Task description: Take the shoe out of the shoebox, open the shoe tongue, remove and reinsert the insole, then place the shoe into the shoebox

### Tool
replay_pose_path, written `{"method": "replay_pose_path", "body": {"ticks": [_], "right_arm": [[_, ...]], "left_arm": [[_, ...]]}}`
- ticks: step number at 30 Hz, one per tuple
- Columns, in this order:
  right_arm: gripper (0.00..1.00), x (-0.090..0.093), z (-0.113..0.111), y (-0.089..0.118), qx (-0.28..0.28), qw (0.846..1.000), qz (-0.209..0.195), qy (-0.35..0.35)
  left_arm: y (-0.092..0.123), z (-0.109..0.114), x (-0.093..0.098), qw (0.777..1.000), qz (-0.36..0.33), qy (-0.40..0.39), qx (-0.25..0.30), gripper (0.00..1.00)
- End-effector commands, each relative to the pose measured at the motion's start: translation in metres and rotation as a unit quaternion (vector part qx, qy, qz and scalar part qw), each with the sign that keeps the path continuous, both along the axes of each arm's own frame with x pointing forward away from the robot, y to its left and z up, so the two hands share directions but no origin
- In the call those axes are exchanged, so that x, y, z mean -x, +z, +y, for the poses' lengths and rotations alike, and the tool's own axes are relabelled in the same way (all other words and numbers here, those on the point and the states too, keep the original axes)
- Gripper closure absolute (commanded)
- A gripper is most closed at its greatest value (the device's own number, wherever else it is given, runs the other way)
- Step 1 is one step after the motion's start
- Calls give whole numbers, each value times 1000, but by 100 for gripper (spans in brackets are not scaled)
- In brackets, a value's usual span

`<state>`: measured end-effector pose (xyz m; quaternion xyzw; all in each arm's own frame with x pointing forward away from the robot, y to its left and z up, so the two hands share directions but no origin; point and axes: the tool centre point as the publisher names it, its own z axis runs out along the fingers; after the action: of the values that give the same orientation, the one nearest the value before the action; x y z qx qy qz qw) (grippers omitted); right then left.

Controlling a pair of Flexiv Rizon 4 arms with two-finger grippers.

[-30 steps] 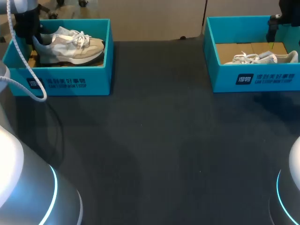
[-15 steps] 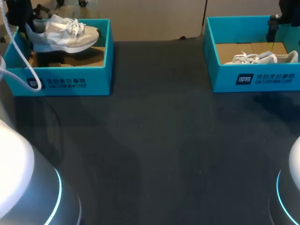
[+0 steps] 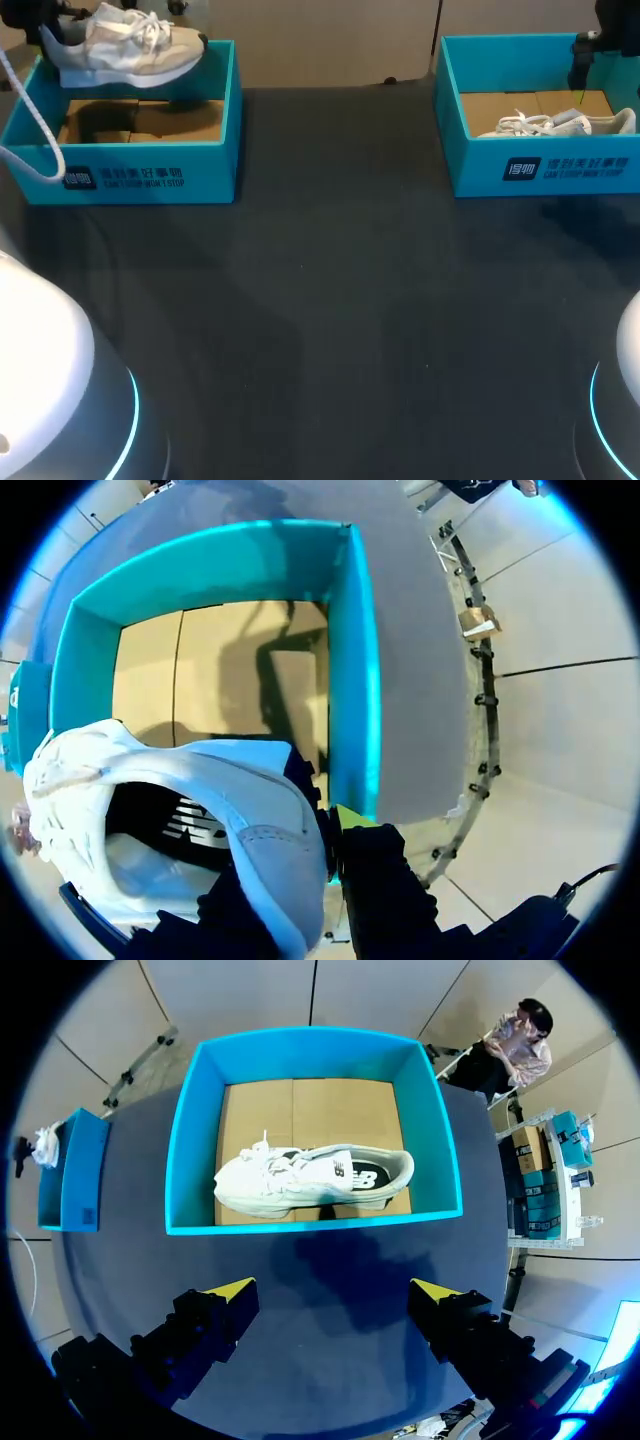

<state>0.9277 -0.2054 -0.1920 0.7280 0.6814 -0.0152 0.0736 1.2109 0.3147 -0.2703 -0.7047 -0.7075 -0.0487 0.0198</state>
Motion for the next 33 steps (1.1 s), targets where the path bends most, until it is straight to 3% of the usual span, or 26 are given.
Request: {"method": "replay_pose_path", "body": {"ticks": [1, 12, 22, 33], "right_arm": [[0, 0, 0, 0, 0, 1000, 0, 0], [0, 0, 0, 0, 0, 1000, 0, 0], [0, 0, 0, 0, 0, 1000, 0, 0], [0, 0, 0, 0, 0, 1000, 0, 0]], "left_arm": [[35, 0, 26, 1000, -22, 4, -3, 100], [86, -2, 51, 999, -37, 15, -22, 100], [119, -9, 92, 997, -76, 14, -21, 100], [119, -9, 92, 997, -76, 14, -21, 100]]}}
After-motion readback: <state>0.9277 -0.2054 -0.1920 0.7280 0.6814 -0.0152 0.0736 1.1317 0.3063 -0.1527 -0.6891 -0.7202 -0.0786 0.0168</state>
